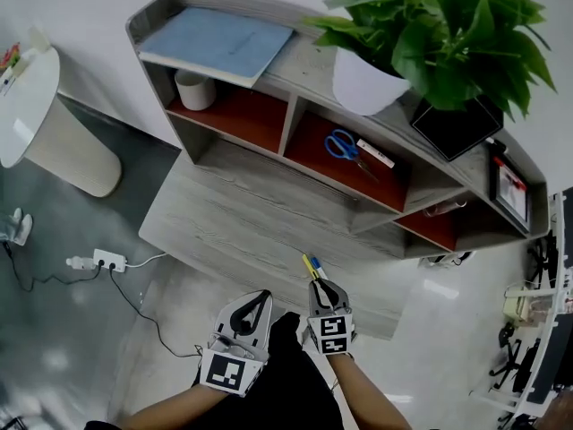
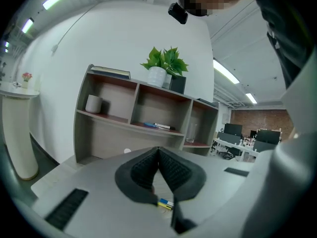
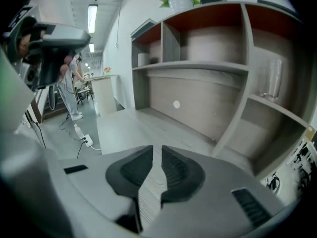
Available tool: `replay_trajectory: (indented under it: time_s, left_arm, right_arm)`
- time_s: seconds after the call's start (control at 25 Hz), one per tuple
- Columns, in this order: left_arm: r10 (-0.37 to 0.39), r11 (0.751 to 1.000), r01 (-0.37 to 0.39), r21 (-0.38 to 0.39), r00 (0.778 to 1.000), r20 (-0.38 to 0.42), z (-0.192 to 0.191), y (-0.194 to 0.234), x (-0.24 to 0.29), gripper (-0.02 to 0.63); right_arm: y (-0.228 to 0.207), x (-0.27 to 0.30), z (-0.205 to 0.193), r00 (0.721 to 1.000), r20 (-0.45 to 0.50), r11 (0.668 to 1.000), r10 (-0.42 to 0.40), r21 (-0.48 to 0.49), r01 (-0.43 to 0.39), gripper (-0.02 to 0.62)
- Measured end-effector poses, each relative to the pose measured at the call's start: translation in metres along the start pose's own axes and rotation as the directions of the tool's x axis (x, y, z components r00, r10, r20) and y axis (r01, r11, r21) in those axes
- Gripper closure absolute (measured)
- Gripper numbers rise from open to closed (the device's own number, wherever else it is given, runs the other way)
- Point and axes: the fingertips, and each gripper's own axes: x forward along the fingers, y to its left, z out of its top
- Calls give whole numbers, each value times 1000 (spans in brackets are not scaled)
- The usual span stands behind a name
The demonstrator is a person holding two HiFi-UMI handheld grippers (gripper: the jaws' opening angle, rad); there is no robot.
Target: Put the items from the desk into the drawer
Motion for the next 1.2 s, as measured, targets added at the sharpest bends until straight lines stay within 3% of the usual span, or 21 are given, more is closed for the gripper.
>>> replay_trajectory:
  time_s: [0.2,0.4,0.6,1.2]
  left_arm:
    - [46,999,-46,4,999,-1,-1,3,7,592]
    - [62,998,-62,7,998,-3,-6,-3,15,593]
    - [104,993,-104,-50,995,-11,-11,0,18,593]
    - [186,979,-188,-82,982,-33,-22,14,10,593]
  right_arm:
    - [-13,39,-36,992,-117,999,43,-4,-43,502]
    - [-23,66,-67,975,-213,997,67,-21,-73,499]
    - [-26,89,-97,954,-294,996,60,-44,-76,499]
    - [-34,114,-135,908,-415,989,52,-108,-106,499]
